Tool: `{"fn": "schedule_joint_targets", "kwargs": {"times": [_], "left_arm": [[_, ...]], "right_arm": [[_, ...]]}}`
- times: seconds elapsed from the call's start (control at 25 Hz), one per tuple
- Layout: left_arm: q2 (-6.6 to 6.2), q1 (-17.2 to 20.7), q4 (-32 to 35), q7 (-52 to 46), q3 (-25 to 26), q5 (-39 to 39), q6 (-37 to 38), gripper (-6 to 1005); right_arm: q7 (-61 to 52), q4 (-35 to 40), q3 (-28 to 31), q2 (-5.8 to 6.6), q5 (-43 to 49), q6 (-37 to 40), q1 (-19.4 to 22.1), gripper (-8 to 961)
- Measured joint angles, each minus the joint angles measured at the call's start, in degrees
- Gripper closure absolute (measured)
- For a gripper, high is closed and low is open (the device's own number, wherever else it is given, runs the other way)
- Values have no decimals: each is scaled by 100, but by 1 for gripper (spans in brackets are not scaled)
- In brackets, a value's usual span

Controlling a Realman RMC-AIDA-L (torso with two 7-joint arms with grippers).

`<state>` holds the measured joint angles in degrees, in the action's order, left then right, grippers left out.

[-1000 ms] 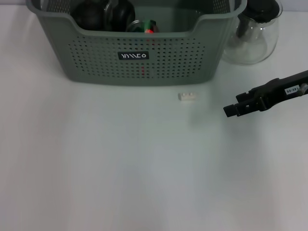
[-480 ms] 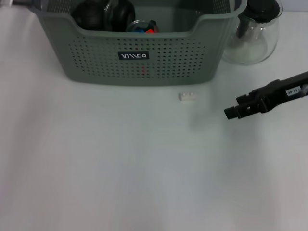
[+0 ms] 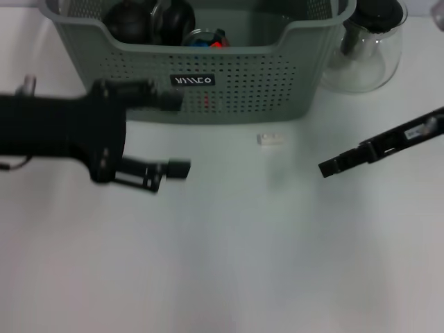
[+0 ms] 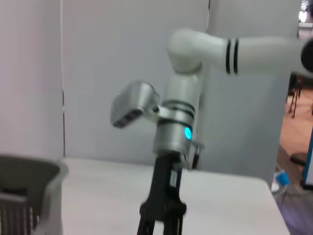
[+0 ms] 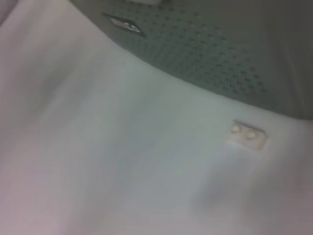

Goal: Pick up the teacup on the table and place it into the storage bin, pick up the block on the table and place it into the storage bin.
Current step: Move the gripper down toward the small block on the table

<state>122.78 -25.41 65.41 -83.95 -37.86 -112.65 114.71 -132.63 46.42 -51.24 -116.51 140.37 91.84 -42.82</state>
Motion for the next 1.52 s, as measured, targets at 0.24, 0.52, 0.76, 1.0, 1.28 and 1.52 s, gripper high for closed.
{"fn": "schedule_joint_targets", "kwargs": {"times": [0.24, 0.52, 0.76, 1.0, 1.28, 1.52], "left_arm": [[52, 161, -308, 720, 311, -593, -54, 60], [57, 236, -520, 1161, 465, -913, -49, 60], [116, 332, -625, 1459, 444, -1057, -60, 60], [132, 375, -674, 1630, 450, -1090, -8, 60], [157, 411, -699, 1658, 430, -1131, -5, 60], [160, 421, -761, 1649, 449, -1092, 2, 60]], "right_arm": [[-1233, 265, -363, -265, 607, -208, -334, 207], [-2234, 240, -812, -332, 1052, -526, -895, 208], [-2822, 200, -1208, -368, 1137, -605, -1297, 209], [-3304, 191, -1780, -374, 1141, -661, -1506, 208], [-3158, 190, -2402, -381, 1065, -633, -1611, 208], [-2459, -4, -2672, -383, 865, -642, -1642, 208]]}}
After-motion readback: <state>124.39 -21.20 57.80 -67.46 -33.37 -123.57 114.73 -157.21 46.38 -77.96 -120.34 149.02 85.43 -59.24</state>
